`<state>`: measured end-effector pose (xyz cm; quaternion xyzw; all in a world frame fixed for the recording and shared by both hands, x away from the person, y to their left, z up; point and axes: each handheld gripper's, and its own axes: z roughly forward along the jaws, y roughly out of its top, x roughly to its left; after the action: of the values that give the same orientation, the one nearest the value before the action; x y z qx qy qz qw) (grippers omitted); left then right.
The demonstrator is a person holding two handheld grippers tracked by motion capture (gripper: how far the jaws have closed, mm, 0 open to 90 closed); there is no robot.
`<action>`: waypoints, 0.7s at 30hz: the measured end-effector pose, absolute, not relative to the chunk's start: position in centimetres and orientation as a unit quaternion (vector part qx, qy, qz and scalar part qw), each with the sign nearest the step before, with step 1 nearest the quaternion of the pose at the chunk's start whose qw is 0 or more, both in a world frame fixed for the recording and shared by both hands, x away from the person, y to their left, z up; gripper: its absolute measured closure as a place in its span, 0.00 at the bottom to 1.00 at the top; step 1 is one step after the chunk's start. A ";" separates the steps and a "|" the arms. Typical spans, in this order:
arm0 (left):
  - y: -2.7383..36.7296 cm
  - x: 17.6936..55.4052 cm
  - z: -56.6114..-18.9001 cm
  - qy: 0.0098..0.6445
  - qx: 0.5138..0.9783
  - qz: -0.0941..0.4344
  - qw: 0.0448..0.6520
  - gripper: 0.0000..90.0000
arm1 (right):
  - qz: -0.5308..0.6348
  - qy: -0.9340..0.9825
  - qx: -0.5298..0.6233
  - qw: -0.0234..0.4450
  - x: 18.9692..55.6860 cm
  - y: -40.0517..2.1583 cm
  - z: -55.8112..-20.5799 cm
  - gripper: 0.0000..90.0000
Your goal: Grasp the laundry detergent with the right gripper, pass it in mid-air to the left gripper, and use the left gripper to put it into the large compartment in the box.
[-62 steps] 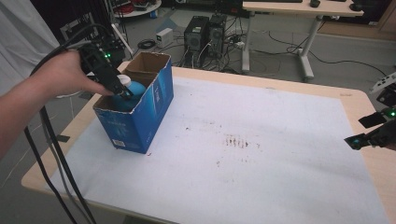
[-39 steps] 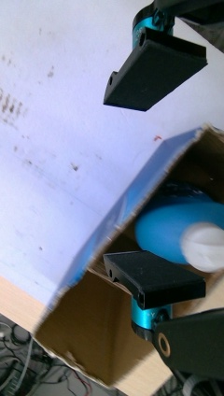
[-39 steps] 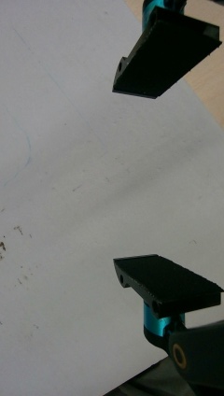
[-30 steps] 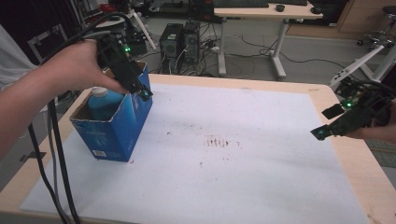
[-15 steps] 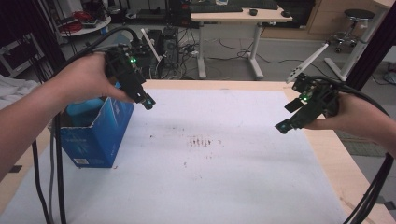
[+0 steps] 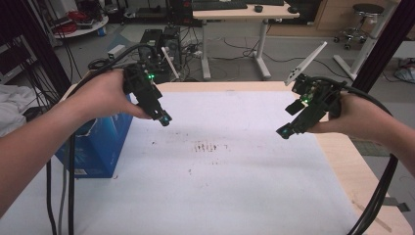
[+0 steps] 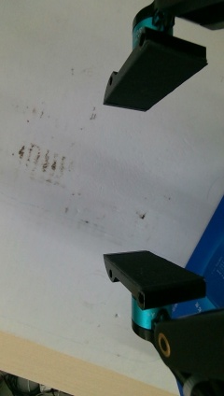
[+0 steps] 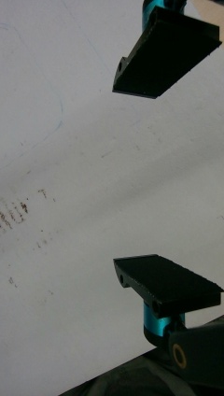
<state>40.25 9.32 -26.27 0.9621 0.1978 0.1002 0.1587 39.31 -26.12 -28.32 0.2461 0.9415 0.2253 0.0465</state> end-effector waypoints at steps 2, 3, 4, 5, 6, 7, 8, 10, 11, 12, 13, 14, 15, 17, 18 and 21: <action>9.2 40.3 -26.4 0.194 0.963 0.099 0.156 0.23 | 0.225 0.942 0.246 0.047 39.4 -26.1 -28.4 0.15; 9.1 40.2 -26.5 0.198 0.962 0.099 0.157 0.23 | 0.224 0.942 0.246 0.048 39.4 -26.1 -28.4 0.15; 9.1 40.3 -26.6 0.196 0.963 0.099 0.155 0.23 | 0.224 0.942 0.246 0.047 39.5 -26.2 -28.4 0.15; 9.1 40.2 -26.6 0.195 0.963 0.098 0.155 0.23 | 0.224 0.942 0.246 0.047 39.5 -26.2 -28.4 0.15; 9.0 40.2 -26.8 0.196 0.963 0.098 0.155 0.23 | 0.225 0.942 0.246 0.048 39.5 -26.2 -28.4 0.15; 9.0 40.2 -26.8 0.194 0.964 0.097 0.152 0.23 | 0.226 0.941 0.246 0.046 39.6 -26.1 -28.4 0.15; 9.0 40.2 -27.0 0.193 0.965 0.095 0.152 0.23 | 0.225 0.941 0.248 0.046 39.6 -26.1 -28.4 0.15; 9.0 40.1 -27.2 0.196 0.964 0.094 0.151 0.23 | 0.224 0.943 0.243 0.044 39.7 -26.0 -28.5 0.15; 9.0 40.1 -27.2 0.196 0.964 0.094 0.151 0.23 | 0.224 0.943 0.243 0.044 39.7 -26.0 -28.5 0.15; 9.1 40.1 -27.3 0.194 0.965 0.094 0.150 0.23 | 0.223 0.943 0.242 0.043 39.7 -25.9 -28.6 0.15; 9.1 40.1 -27.3 0.197 0.964 0.093 0.150 0.23 | 0.223 0.943 0.242 0.043 39.7 -25.9 -28.6 0.15; 9.1 40.2 -27.3 0.196 0.965 0.092 0.149 0.23 | 0.222 0.944 0.242 0.043 39.7 -25.9 -28.6 0.15; 9.2 40.2 -27.4 0.198 0.964 0.093 0.149 0.23 | 0.223 0.944 0.240 0.043 39.8 -25.8 -28.7 0.15; 9.2 40.2 -27.4 0.199 0.965 0.092 0.147 0.23 | 0.222 0.944 0.240 0.041 39.8 -25.8 -28.7 0.15; 9.2 40.2 -27.4 0.199 0.965 0.091 0.146 0.23 | 0.221 0.945 0.238 0.040 39.8 -25.7 -28.7 0.15; 9.4 40.1 -27.4 0.201 0.965 0.091 0.144 0.23 | 0.219 0.946 0.238 0.039 39.9 -25.6 -28.9 0.15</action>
<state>40.14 9.37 -27.41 0.9647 0.2006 0.0912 0.1442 39.92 -25.62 -28.85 0.2378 0.9455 0.2189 0.0385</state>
